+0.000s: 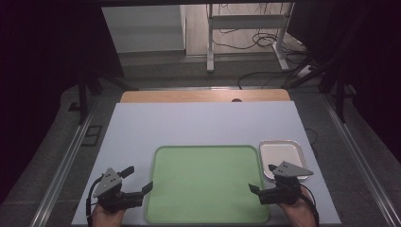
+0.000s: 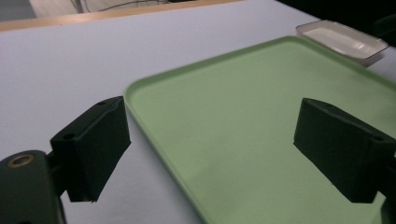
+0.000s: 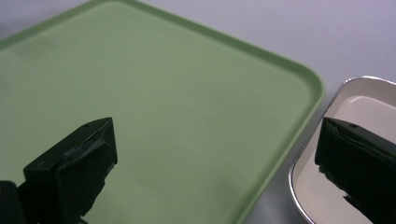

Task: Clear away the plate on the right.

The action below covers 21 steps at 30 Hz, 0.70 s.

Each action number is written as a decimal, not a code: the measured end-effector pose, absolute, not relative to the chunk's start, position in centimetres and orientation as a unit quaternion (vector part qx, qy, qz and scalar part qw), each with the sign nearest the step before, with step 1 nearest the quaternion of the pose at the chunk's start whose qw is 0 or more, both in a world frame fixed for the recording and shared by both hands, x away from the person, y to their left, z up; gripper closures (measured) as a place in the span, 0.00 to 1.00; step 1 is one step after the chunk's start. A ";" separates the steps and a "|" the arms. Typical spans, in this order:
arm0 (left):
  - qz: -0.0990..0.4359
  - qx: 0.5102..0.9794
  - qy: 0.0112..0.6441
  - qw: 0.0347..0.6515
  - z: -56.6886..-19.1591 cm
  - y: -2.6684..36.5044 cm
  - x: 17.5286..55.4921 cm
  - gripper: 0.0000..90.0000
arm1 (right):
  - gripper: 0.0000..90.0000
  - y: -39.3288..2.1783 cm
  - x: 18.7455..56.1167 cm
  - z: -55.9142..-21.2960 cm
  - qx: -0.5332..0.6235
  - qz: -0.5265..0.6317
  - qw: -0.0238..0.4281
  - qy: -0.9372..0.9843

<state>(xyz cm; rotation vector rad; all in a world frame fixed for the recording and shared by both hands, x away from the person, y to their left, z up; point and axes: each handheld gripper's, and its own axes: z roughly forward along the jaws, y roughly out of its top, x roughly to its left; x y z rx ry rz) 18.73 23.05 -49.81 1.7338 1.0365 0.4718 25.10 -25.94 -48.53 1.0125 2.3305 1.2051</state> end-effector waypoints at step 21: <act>0.197 0.743 0.439 0.465 -50.4 22.3 18.8 0.04 | 0.00 -25.8 25.2 -48.3 0.362 0.422 0.155 0.816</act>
